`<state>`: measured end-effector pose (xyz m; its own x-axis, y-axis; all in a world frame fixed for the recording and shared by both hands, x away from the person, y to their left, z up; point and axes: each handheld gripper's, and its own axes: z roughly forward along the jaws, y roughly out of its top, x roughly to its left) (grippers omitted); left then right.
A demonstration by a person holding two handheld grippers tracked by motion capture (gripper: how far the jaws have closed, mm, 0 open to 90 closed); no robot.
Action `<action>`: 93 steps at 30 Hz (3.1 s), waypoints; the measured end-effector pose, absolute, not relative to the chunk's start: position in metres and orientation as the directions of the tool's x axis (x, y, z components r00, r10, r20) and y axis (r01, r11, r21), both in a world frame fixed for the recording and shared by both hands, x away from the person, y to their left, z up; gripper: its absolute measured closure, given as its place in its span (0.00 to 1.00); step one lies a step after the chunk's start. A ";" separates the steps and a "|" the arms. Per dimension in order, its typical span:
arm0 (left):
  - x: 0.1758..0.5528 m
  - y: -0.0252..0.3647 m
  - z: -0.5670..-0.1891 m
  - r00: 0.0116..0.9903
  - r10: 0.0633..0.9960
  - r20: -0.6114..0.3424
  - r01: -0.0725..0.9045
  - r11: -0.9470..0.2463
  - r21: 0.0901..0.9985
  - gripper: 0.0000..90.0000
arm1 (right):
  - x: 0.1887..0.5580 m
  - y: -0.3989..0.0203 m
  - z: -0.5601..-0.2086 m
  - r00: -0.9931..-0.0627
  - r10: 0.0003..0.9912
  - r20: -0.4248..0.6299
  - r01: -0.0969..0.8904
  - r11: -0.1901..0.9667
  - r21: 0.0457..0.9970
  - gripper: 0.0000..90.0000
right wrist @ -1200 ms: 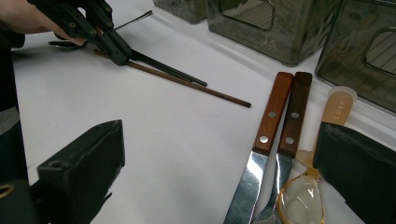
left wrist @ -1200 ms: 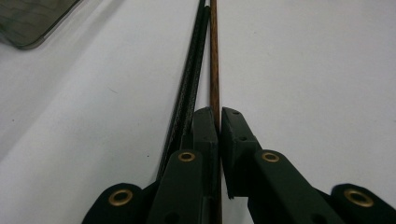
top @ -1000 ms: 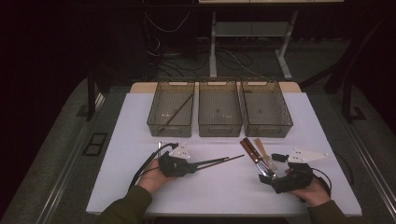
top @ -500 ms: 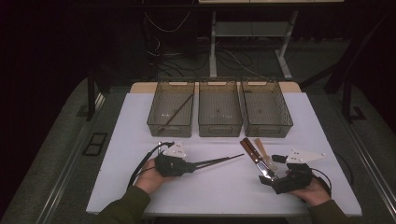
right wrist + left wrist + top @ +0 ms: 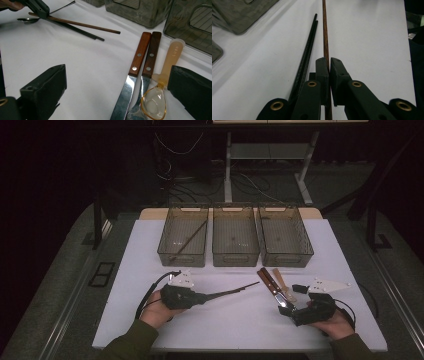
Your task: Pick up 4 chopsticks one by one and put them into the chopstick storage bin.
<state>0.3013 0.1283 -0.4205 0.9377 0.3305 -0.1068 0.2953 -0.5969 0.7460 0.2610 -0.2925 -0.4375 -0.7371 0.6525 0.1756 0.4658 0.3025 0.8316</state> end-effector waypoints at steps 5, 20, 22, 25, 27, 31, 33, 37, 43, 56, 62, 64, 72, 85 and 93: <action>0.300 0.134 -0.417 0.933 0.342 -0.112 0.305 -0.587 0.750 0.94 | 0.262 -0.292 -0.437 -0.740 0.650 0.170 0.459 0.304 0.835 0.03; 0.300 0.153 -0.402 0.914 0.388 -0.119 0.330 -0.539 0.775 0.94 | 0.261 -0.292 -0.437 -0.742 0.648 0.173 0.459 0.301 0.836 0.03; 0.302 0.155 -0.400 0.910 0.397 -0.119 0.334 -0.533 0.777 0.94 | 0.261 -0.292 -0.437 -0.743 0.647 0.171 0.456 0.303 0.837 0.03; 0.304 0.157 -0.396 0.905 0.409 -0.122 0.342 -0.525 0.779 0.94 | 0.262 -0.292 -0.437 -0.744 0.646 0.171 0.455 0.303 0.838 0.03; 0.305 0.159 -0.394 0.902 0.416 -0.119 0.341 -0.514 0.787 0.94 | 0.261 -0.292 -0.437 -0.745 0.645 0.171 0.455 0.303 0.838 0.03; 0.309 0.163 -0.390 0.895 0.432 -0.111 0.340 -0.500 0.796 0.94 | 0.261 -0.292 -0.437 -0.744 0.646 0.170 0.454 0.303 0.838 0.03; 0.311 0.166 -0.388 0.890 0.442 -0.107 0.343 -0.497 0.797 0.94 | 0.261 -0.292 -0.437 -0.743 0.647 0.173 0.458 0.302 0.836 0.03; 0.315 0.170 -0.383 0.877 0.469 -0.103 0.352 -0.481 0.803 0.94 | 0.261 -0.291 -0.437 -0.743 0.647 0.175 0.459 0.301 0.836 0.03; 0.325 0.176 -0.376 0.854 0.510 -0.102 0.372 -0.463 0.804 0.94 | 0.261 -0.292 -0.436 -0.743 0.646 0.176 0.457 0.297 0.838 0.03; 0.351 0.182 -0.367 0.807 0.583 -0.096 0.415 -0.443 0.795 0.94 | 0.261 -0.292 -0.436 -0.743 0.647 0.175 0.455 0.295 0.840 0.03; 0.362 0.184 -0.361 0.784 0.613 -0.096 0.428 -0.424 0.798 0.94 | 0.261 -0.292 -0.436 -0.744 0.645 0.174 0.453 0.296 0.841 0.03; 0.366 0.184 -0.360 0.778 0.621 -0.095 0.433 -0.420 0.798 0.94 | 0.260 -0.292 -0.436 -0.745 0.644 0.175 0.452 0.294 0.842 0.03; 0.383 0.187 -0.353 0.744 0.663 -0.086 0.454 -0.406 0.793 0.94 | 0.260 -0.292 -0.435 -0.745 0.644 0.176 0.452 0.292 0.843 0.03; 0.414 0.190 -0.347 0.672 0.737 -0.076 0.503 -0.379 0.777 0.94 | 0.260 -0.293 -0.435 -0.743 0.645 0.180 0.454 0.288 0.843 0.03; 0.431 0.191 -0.354 0.622 0.776 -0.104 0.538 -0.328 0.776 0.94 | 0.260 -0.293 -0.435 -0.744 0.644 0.180 0.453 0.287 0.844 0.03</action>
